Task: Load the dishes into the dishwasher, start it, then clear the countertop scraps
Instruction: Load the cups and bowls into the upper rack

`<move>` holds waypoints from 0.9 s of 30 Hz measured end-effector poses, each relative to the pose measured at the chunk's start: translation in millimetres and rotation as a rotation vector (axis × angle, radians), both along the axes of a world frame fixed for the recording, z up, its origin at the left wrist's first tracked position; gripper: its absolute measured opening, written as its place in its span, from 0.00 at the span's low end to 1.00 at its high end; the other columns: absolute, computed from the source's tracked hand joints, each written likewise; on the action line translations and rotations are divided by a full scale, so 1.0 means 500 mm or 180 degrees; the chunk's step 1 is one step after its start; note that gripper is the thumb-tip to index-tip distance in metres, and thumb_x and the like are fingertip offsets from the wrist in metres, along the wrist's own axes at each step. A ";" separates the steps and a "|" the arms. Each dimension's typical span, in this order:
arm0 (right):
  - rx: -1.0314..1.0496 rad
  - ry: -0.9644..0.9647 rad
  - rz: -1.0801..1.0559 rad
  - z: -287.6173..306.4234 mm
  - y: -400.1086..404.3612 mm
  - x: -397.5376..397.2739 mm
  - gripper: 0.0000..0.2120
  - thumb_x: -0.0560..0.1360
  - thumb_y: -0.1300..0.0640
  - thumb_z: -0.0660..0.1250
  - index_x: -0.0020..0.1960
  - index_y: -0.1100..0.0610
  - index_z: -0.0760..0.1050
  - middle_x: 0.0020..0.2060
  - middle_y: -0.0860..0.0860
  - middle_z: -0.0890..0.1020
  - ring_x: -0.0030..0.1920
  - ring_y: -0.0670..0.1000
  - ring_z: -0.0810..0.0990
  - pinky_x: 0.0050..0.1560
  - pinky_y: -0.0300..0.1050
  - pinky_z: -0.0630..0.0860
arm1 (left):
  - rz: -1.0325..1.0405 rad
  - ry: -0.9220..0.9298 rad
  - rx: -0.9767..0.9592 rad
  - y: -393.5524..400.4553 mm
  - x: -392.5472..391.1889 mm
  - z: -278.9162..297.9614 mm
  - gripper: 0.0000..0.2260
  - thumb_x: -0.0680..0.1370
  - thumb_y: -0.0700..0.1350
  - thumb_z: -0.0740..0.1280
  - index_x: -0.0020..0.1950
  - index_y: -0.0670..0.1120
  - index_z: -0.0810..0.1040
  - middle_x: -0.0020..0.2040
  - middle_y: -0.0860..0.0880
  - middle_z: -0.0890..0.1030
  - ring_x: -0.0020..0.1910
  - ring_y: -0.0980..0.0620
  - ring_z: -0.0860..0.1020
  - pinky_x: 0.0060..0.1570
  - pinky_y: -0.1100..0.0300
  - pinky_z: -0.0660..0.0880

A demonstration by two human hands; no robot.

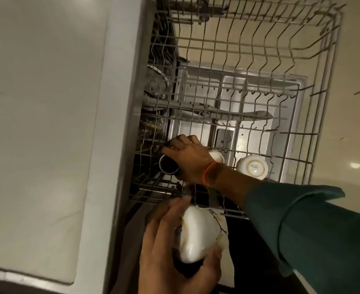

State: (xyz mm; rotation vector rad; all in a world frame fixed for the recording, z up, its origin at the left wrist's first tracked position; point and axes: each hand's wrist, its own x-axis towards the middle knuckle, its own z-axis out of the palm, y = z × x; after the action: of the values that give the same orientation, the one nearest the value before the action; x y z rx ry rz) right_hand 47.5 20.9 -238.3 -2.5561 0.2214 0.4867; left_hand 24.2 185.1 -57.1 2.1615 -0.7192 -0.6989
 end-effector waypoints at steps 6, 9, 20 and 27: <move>-0.0314 -0.0308 0.0126 -0.021 0.006 -0.011 0.37 0.64 0.54 0.78 0.72 0.47 0.71 0.63 0.52 0.76 0.63 0.57 0.72 0.61 0.55 0.69 | 0.0437 0.0347 -0.0004 -0.018 0.009 -0.029 0.33 0.65 0.59 0.76 0.70 0.69 0.71 0.72 0.58 0.72 0.71 0.55 0.74 0.63 0.64 0.75; -0.0416 -0.0393 0.0225 -0.012 -0.004 -0.001 0.37 0.64 0.56 0.78 0.71 0.48 0.72 0.62 0.52 0.77 0.63 0.58 0.72 0.61 0.55 0.68 | 0.0396 0.0241 0.0070 -0.017 0.028 -0.047 0.33 0.67 0.60 0.75 0.71 0.69 0.70 0.73 0.60 0.71 0.73 0.51 0.72 0.66 0.48 0.75; -0.0355 -0.0414 0.0168 -0.015 0.001 -0.011 0.36 0.69 0.57 0.76 0.74 0.47 0.67 0.68 0.56 0.71 0.67 0.59 0.69 0.66 0.57 0.68 | 0.0632 0.0467 0.0254 -0.016 0.058 -0.085 0.33 0.66 0.61 0.73 0.69 0.74 0.68 0.72 0.63 0.68 0.72 0.55 0.71 0.64 0.45 0.77; -0.0237 -0.0175 -0.0057 -0.001 0.000 -0.013 0.43 0.66 0.51 0.80 0.76 0.47 0.63 0.73 0.58 0.66 0.74 0.61 0.63 0.72 0.61 0.61 | 0.0703 0.0579 0.0414 -0.003 0.055 -0.103 0.34 0.63 0.63 0.73 0.68 0.76 0.67 0.72 0.67 0.66 0.72 0.57 0.70 0.63 0.45 0.78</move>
State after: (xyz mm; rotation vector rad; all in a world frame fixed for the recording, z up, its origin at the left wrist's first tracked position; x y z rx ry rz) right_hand 41.0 21.0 -238.7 -2.6340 0.2467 0.4081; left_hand 51.5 183.8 -108.8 2.2163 -0.3417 -0.8297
